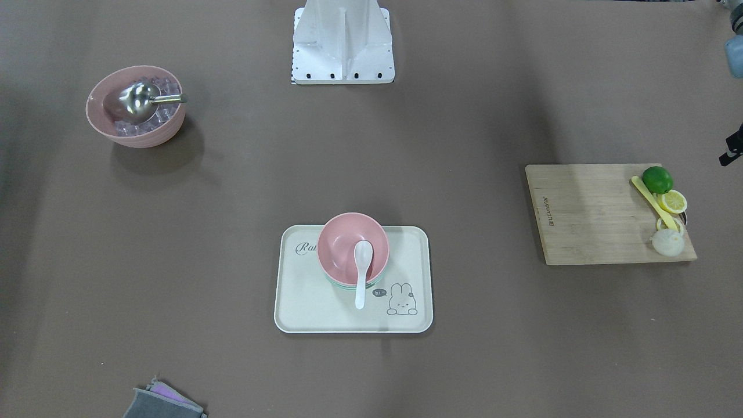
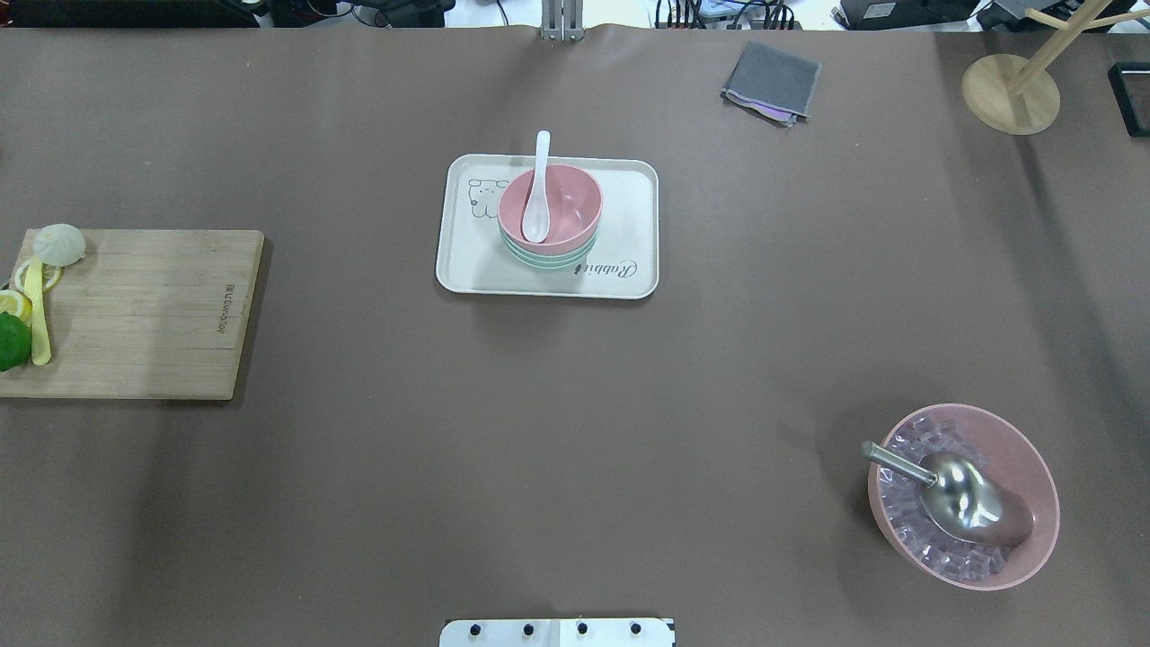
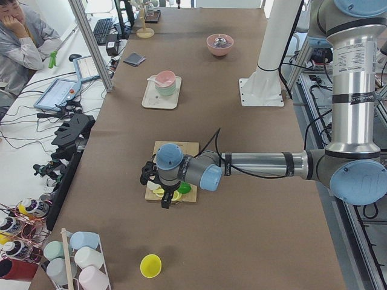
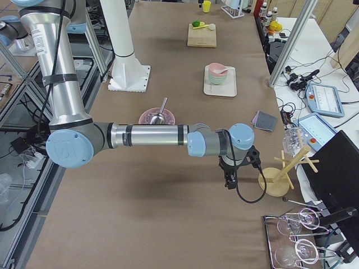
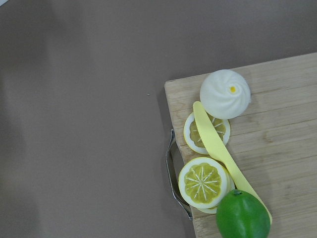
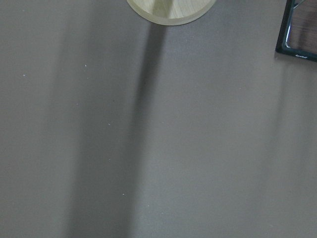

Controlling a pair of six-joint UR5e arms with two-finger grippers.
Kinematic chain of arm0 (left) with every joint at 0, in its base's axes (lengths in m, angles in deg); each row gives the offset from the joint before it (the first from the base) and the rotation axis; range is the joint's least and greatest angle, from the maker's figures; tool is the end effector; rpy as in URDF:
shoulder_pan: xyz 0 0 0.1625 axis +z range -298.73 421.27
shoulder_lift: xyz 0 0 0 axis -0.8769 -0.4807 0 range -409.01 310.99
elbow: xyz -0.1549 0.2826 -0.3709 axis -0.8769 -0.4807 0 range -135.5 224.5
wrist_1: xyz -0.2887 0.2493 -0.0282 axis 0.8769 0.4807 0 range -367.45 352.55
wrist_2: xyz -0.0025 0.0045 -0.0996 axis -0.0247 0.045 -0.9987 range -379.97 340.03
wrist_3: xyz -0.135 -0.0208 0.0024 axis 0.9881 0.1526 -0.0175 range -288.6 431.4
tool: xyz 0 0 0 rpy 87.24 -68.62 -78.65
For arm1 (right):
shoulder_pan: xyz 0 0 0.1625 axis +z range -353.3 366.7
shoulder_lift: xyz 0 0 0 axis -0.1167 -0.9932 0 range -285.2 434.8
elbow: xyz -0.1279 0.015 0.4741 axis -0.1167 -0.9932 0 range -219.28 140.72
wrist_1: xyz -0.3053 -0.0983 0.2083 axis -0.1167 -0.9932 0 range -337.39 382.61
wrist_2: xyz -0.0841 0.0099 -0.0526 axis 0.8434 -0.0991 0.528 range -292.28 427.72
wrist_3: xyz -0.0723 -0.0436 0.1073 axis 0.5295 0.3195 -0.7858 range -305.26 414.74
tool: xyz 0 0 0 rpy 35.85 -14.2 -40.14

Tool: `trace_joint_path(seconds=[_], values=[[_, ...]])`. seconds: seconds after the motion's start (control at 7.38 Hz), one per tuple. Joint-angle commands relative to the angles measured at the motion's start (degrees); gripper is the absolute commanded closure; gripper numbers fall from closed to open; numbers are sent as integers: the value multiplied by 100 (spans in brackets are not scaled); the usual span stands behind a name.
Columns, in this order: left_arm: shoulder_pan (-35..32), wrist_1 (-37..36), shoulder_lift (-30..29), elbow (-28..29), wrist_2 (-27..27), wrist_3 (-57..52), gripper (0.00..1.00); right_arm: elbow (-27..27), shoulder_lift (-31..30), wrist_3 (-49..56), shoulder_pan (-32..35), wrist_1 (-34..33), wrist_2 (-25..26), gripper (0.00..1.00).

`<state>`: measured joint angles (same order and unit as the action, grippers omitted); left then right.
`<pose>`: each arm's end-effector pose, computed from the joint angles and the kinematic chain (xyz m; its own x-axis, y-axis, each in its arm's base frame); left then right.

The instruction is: Stack pink bowl on green and place spoon

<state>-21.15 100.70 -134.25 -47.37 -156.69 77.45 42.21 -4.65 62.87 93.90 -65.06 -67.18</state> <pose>0.0242 -0.4388 0.7344 0.6641 0.1782 -0.7261 -0.0576 0.9805 0.1879 0.0097 -0.5561 0.7216 0.6909 -0.2283 0.6860 0.1479 0.9734 0.1751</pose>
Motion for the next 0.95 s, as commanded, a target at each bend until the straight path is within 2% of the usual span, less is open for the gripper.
trace_joint_path(seconds=[0.0,0.27,0.68,0.81], values=[[-160,-425,-89,-24,-389,-16,2,-54,-9,49,8,4,-10,0],[-135,-926,-256,-32,-373,-25,2,-45,-9,22,8,-5,-28,0],[-178,-1102,-283,-15,-207,-68,2,-36,-9,13,8,-5,-28,0],[-265,-1164,-291,-15,20,-591,2,-28,-9,4,8,-5,-28,0]])
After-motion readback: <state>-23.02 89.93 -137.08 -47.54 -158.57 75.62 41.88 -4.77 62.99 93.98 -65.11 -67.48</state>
